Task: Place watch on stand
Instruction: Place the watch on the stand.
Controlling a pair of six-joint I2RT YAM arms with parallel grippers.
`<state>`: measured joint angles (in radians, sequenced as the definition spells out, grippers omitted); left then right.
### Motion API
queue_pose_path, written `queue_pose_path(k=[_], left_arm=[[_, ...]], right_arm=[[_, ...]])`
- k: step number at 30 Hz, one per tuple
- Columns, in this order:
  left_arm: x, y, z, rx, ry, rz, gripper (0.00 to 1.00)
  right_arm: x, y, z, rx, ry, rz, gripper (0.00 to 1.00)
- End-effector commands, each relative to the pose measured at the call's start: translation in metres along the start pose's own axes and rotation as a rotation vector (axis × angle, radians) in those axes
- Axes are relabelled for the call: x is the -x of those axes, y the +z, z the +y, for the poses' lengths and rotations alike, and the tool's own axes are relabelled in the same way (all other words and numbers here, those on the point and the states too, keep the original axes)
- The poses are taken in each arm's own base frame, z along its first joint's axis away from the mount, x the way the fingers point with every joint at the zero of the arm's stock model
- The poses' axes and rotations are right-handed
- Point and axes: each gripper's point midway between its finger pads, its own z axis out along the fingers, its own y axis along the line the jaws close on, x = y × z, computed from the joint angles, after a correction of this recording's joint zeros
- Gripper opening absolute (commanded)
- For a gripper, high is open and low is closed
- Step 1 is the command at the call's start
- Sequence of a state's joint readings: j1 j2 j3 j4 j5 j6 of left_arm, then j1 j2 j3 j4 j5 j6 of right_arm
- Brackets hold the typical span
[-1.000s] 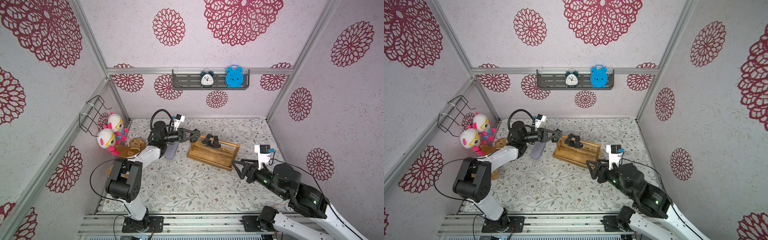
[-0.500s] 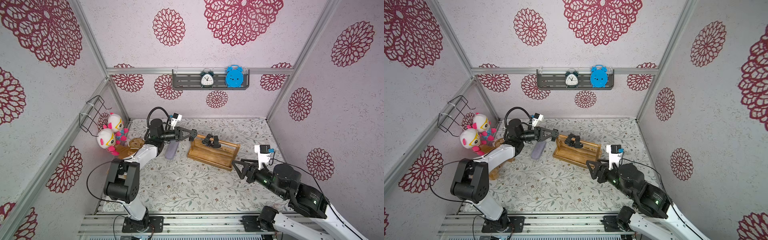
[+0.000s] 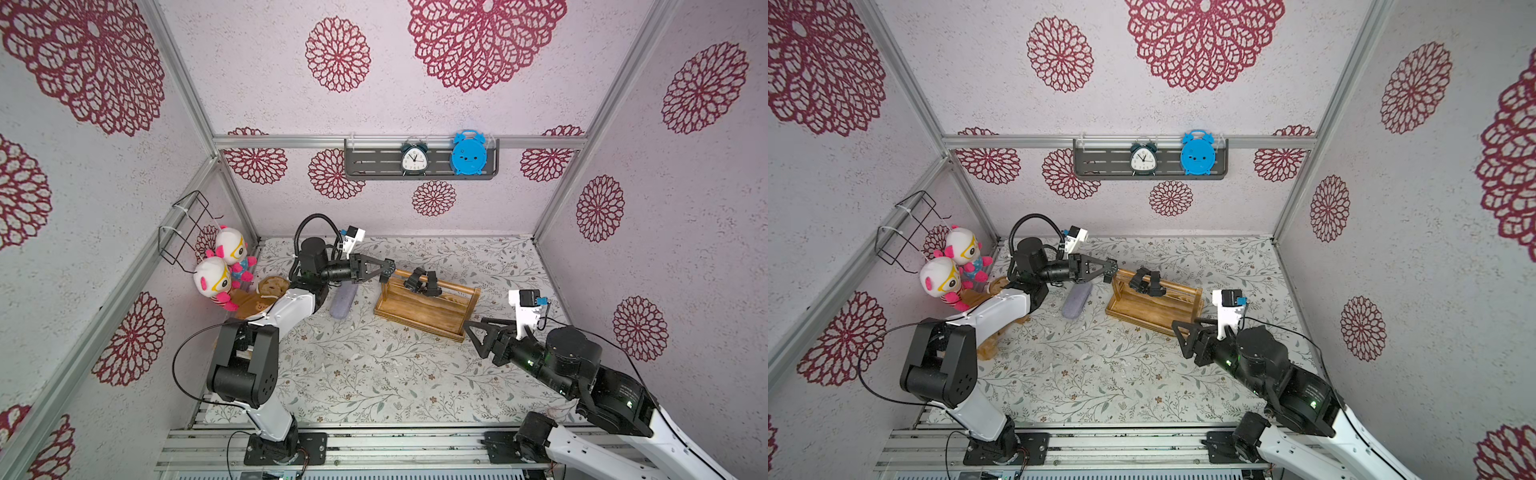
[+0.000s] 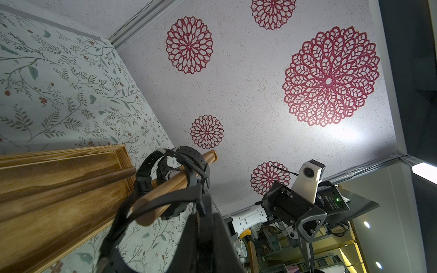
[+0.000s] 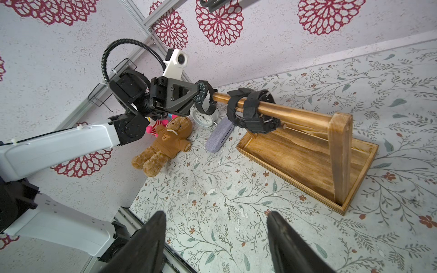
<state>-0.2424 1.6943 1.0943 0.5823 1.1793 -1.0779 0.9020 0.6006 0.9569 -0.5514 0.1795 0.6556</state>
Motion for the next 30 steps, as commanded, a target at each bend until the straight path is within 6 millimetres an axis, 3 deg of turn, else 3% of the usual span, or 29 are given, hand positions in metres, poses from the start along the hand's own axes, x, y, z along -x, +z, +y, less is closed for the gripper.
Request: queue_pose_path(k=[1, 13, 22, 30], left_arm=[[0.001, 0.005, -0.009, -0.036, 0.027, -0.009, 0.00], [-0.003, 0.018, -0.007, -0.047, 0.016, -0.001, 0.00], [-0.012, 0.015, 0.012, 0.001, 0.004, 0.027, 0.00], [-0.008, 0.010, 0.015, 0.056, 0.019, 0.060, 0.00]], right_arm=[[0.006, -0.001, 0.005, 0.017, 0.018, -0.022, 0.70], [0.006, -0.003, 0.003, 0.014, 0.017, -0.022, 0.70], [0.006, -0.005, 0.003, 0.013, 0.014, -0.022, 0.70], [0.005, -0.005, 0.002, 0.011, 0.016, -0.021, 0.70]])
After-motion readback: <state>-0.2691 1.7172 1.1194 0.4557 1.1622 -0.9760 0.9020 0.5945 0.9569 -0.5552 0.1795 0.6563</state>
